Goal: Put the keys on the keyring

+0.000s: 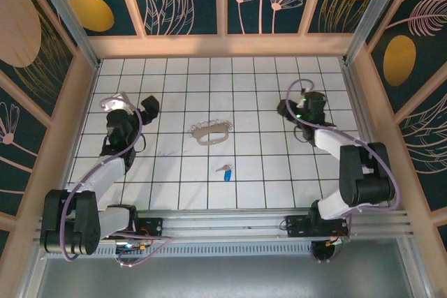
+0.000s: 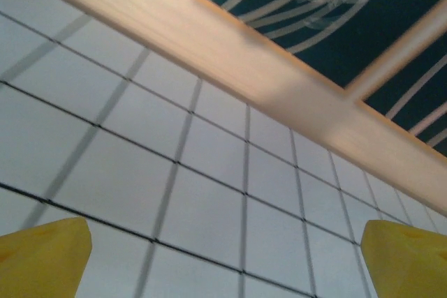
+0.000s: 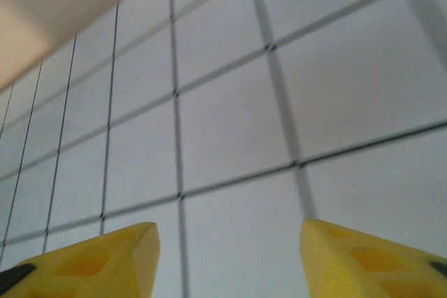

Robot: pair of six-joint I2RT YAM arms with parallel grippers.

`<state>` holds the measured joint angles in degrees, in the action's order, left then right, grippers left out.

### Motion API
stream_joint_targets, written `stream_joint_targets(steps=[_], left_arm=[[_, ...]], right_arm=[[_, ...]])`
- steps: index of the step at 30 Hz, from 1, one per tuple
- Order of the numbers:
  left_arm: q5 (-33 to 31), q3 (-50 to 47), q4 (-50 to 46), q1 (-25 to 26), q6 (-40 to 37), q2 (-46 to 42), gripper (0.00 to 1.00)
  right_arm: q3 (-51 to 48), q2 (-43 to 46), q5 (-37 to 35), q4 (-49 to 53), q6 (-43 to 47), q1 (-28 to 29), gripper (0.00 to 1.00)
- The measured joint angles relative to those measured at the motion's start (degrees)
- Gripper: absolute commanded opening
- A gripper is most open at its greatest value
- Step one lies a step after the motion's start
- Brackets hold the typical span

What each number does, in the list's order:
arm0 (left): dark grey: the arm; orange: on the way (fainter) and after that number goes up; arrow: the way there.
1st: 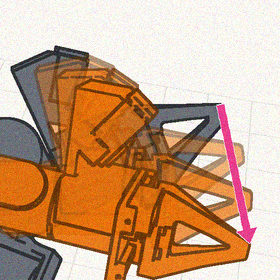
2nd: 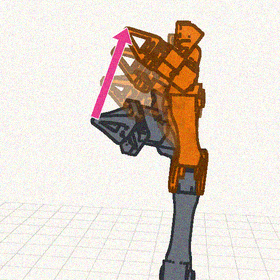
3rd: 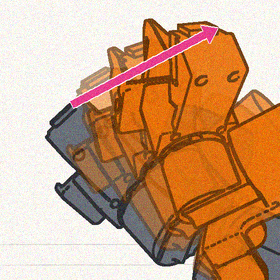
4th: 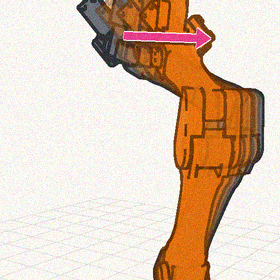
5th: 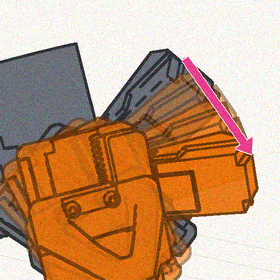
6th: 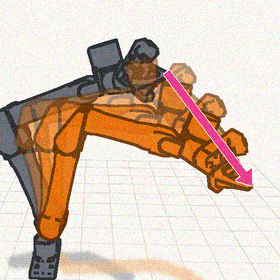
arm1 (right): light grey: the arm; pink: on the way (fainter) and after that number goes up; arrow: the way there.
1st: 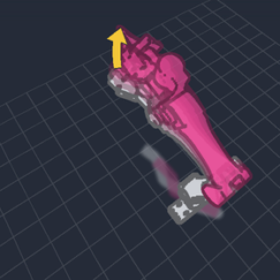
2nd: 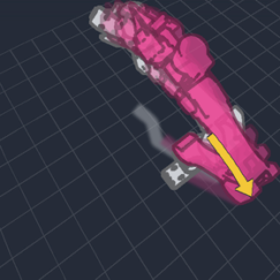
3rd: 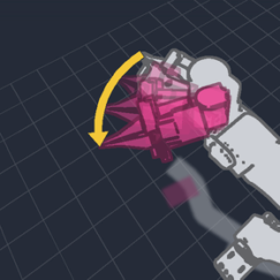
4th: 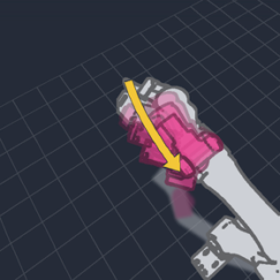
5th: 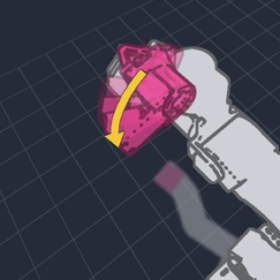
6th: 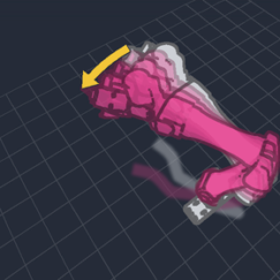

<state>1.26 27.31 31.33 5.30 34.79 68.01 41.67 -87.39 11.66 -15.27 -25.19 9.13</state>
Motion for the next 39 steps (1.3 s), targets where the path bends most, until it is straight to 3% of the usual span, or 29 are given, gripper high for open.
stream_joint_targets(steps=[6, 12, 25, 39], left_arm=[[2.86, -1.77, -1.44, 6.88, 5.16, 0.28, 0.99], [4.17, -2.21, -1.53, 9.53, 7.65, 3.17, 0.99], [5.14, -0.5, -1.38, 11.1, 8.39, 6.58, 0.99], [6.25, 0.61, -1.4, 12.87, 8.37, 8.55, 0.99]], right_arm=[[4.0, -5.42, -0.61, 3.78, 4.98, 13.46, 0.46], [11.28, -13.22, -2.1, 6.08, 9.57, 20.17, 0.45], [20.98, -25.73, -1.55, 6.47, 9.16, 21.27, 0.45], [21.42, -27.08, 1.03, 3.48, 4.68, 22.6, 0.45]])
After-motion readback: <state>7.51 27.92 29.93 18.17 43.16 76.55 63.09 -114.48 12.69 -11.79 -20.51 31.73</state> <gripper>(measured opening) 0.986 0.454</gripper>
